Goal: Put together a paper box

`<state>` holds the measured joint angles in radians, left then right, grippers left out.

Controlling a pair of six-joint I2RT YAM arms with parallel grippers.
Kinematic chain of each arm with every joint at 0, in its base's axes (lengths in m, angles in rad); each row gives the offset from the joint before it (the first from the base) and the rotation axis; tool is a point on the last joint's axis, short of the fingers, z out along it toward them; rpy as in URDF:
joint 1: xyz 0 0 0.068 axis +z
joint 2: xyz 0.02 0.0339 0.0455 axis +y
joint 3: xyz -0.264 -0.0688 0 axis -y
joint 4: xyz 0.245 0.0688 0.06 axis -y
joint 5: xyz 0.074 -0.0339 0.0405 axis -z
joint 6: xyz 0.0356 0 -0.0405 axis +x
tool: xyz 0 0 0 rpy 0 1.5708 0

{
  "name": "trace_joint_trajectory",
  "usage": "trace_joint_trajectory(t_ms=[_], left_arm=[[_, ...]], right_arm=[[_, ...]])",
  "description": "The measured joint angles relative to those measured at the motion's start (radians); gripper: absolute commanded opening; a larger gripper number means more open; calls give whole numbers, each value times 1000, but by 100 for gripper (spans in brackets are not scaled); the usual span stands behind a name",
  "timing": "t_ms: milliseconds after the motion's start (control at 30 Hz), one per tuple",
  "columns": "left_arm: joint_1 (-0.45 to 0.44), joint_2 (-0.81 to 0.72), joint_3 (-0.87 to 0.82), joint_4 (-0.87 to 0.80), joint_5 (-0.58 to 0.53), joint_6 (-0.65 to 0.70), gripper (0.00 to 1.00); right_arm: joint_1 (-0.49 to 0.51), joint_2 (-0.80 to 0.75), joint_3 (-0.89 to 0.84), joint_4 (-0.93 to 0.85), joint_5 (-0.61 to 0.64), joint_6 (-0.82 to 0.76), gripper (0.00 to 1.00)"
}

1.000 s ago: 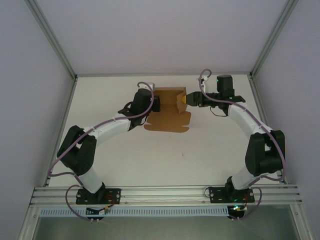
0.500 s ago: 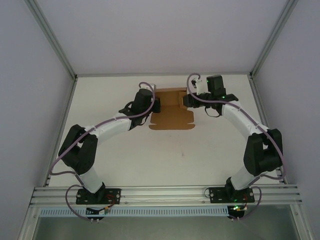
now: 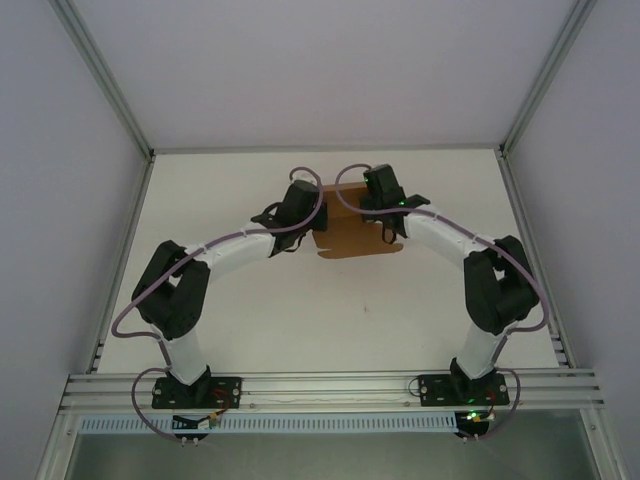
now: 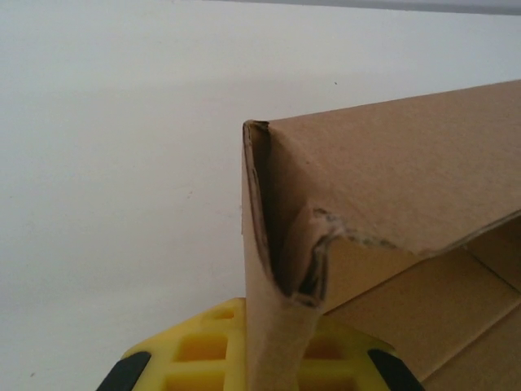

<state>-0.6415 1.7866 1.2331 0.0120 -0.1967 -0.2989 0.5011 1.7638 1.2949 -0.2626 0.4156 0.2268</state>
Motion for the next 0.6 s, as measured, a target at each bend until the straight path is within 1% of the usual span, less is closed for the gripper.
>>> trace_joint_trajectory(t_ms=[200,367,467,533,600], left_arm=[[-8,4,17,9,-12,-26,0],[-13,7,30,-5,-46,-31,0],[-13,23,63,-38,-99,-40,0],[-13,31,75,-56,-132,-43,0],[-13,31,77,-63,-146,-45,0]], right_arm=[[26,60,111,-103,146,88,0],[35,63,113,-100,167,106,0],[33,34,65,-41,127,98,0],[26,-8,5,23,55,83,20],[14,-51,-56,90,-25,63,30]])
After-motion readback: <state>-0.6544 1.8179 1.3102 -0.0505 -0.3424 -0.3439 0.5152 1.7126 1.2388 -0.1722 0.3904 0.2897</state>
